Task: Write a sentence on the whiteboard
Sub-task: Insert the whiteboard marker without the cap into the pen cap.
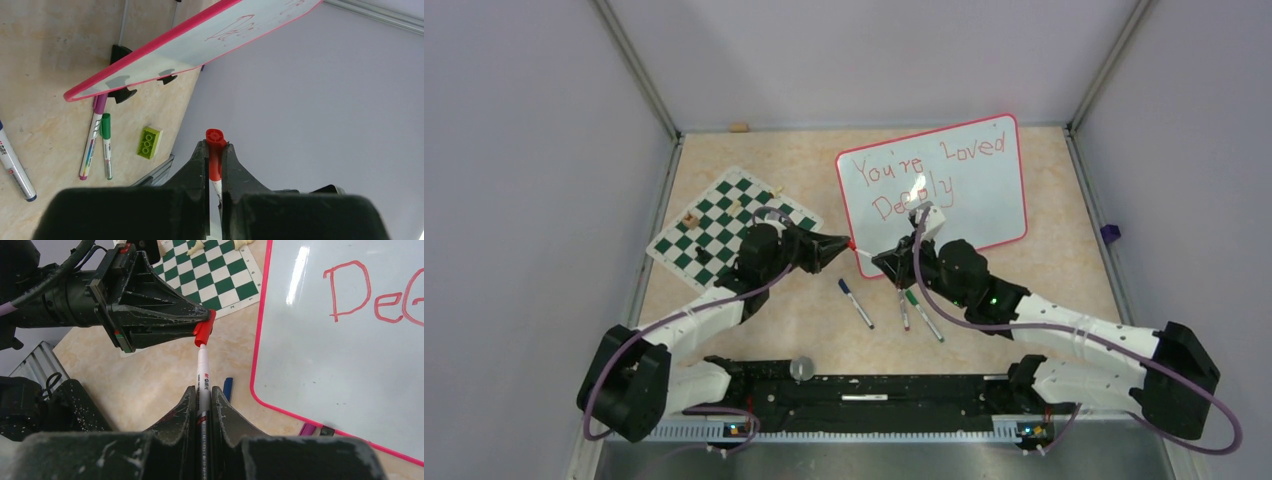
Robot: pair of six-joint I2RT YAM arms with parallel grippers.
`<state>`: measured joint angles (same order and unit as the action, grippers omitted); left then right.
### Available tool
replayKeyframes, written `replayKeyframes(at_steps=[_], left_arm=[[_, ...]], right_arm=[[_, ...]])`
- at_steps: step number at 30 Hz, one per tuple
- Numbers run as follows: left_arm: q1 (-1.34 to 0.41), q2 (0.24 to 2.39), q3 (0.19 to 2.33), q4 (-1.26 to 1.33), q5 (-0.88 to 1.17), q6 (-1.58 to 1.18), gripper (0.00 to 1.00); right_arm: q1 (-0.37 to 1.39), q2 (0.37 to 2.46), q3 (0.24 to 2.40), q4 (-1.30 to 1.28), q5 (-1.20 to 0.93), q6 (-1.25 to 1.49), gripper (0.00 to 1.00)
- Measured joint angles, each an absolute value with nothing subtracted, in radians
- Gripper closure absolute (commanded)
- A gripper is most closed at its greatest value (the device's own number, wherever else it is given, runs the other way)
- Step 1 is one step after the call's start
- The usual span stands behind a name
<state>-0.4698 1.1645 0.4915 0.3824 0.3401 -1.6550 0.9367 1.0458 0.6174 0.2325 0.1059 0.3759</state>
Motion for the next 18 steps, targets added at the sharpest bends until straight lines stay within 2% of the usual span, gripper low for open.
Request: replayKeyframes(at_steps=[7,18], left_arm=[[-0.463,1.172,0.492,0.371,0.318,-1.655,1.0],[-0.472,1.104,0.491,0.274,0.212,-1.667,1.0]], right_arm=[[0.953,1.092,0.625,0.261,0.145,0.372,1.0],[1.074,1.281,0.737,0.323,0.356,0.248,1.0]])
